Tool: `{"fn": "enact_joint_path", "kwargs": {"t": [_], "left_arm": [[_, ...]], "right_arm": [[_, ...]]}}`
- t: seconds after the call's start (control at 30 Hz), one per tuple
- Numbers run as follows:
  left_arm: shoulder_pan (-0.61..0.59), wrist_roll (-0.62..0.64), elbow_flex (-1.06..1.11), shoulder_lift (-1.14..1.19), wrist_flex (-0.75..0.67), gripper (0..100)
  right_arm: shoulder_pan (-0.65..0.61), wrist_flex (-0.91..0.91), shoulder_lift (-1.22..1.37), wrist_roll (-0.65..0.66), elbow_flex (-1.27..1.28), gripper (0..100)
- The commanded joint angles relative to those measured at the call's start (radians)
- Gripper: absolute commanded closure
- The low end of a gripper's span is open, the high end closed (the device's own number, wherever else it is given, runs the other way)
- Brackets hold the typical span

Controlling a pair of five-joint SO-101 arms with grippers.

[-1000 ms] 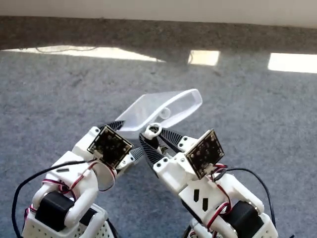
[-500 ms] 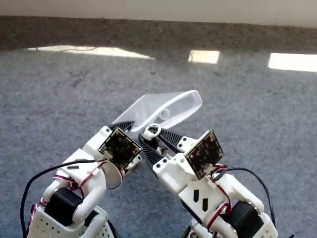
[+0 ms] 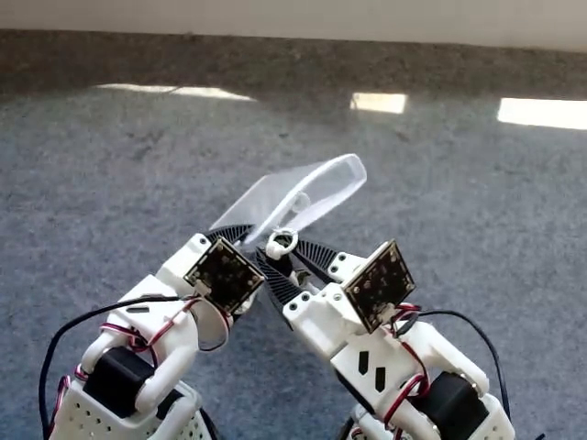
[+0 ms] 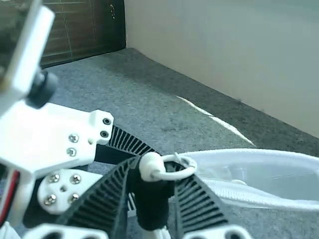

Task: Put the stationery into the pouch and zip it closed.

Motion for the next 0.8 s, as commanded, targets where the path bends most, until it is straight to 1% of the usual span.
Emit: {"fn": "enact_joint_path", "kwargs": {"t": [0.0,0.1,0.13,0.2,0.23,0.47,0.57,0.67,0.77], "left_arm": [[0.010,0.000,0.010,-0.002,-0.020,93],[0.010,-0.002,0.027,-0.002,-0.021,93],[0.010,-0.002,0.027,-0.002,-0.020,94],[0.010,-0.003,0.024,-0.004,-0.018,99],[0.010,-0.003,0.024,-0.004,-0.018,100],[-0.002,-0.003,0.022,-0.004,-0.017,100],[-0.012,-0.003,0.022,-0.004,-0.017,100],[-0.012,-0.009,0.024,-0.004,-0.009,100],[-0.012,-0.075,0.022,-0.004,0.021,100]], "right_arm": [[-0.010,-0.004,-0.010,-0.008,-0.070,99.4],[-0.008,-0.005,-0.010,-0.008,-0.071,99.4],[-0.008,-0.007,-0.010,-0.008,-0.071,99.4],[-0.007,-0.036,-0.010,-0.008,-0.067,99.4],[0.002,-0.051,-0.010,-0.008,-0.067,99.4],[0.162,-0.128,-0.008,-0.009,-0.062,99.4],[0.205,-0.151,-0.002,-0.009,-0.056,99.4],[0.232,-0.239,-0.008,-0.009,0.010,99.4],[0.269,-0.363,-0.007,-0.009,0.099,99.4]]}}
